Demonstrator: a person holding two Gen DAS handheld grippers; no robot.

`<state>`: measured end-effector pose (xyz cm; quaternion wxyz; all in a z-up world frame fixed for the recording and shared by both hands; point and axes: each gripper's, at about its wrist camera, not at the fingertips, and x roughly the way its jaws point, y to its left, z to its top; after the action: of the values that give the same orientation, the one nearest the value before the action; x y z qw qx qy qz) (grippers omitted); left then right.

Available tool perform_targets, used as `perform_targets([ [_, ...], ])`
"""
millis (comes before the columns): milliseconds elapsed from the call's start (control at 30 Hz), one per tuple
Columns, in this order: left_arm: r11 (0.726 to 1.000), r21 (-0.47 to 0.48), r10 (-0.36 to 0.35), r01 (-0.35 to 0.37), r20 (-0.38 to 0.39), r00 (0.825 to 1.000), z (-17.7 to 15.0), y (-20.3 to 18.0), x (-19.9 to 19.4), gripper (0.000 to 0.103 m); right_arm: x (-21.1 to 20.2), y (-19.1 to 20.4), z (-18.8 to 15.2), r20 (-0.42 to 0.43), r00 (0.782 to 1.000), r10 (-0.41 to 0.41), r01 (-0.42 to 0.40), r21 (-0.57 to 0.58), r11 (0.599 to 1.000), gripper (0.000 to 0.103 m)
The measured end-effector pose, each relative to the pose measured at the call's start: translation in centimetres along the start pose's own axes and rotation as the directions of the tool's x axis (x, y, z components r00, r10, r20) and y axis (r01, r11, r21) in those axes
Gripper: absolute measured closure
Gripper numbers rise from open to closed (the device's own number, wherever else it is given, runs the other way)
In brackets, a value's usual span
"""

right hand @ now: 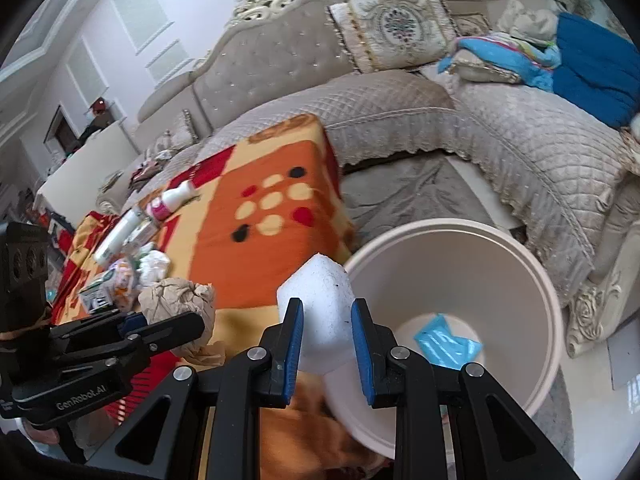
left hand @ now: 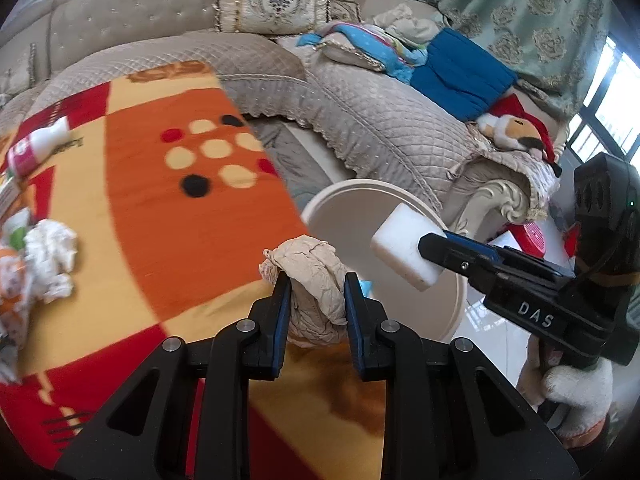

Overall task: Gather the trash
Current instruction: 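Carry both items over the white bin and open both tools to drop them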

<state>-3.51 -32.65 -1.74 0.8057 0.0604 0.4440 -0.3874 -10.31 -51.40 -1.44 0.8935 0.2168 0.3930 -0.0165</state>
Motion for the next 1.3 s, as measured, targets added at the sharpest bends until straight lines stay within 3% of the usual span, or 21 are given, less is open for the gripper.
perform_targets([
  [533, 0.997, -0.003, -0.073, 0.073, -0.041, 0.996, 1.5, -2.5, 4.2, 0.079, 1.2, -5.6, -1.2, -0.051, 0.996, -0.076, 0.08, 0.089, 0.993, 0.079],
  [600, 0.996, -0.013, -0.089, 0.088, -0.037, 0.995, 1.4, -2.7, 4.5, 0.075, 1.2, -5.9, -1.2, -0.049, 0.996, -0.079, 0.083, 0.099, 0.992, 0.079],
  [633, 0.995, -0.021, -0.095, 0.094, -0.039, 0.995, 1.5, -2.6, 4.6, 0.069, 1.2, -6.1, -1.2, -0.046, 0.995, -0.085, 0.09, 0.106, 0.99, 0.079],
  [767, 0.991, -0.039, -0.127, 0.125, -0.044, 0.991, 1.4, -2.3, 4.7, 0.047, 1.2, -6.7, -1.2, -0.029, 0.992, -0.125, 0.127, 0.139, 0.982, 0.057],
  [1300, 0.999, -0.01, -0.041, 0.04, -0.017, 0.999, 0.4, -1.7, 2.9, 0.046, 1.6, -5.6, -1.3, -0.047, 0.992, -0.117, 0.121, 0.119, 0.985, 0.057],
])
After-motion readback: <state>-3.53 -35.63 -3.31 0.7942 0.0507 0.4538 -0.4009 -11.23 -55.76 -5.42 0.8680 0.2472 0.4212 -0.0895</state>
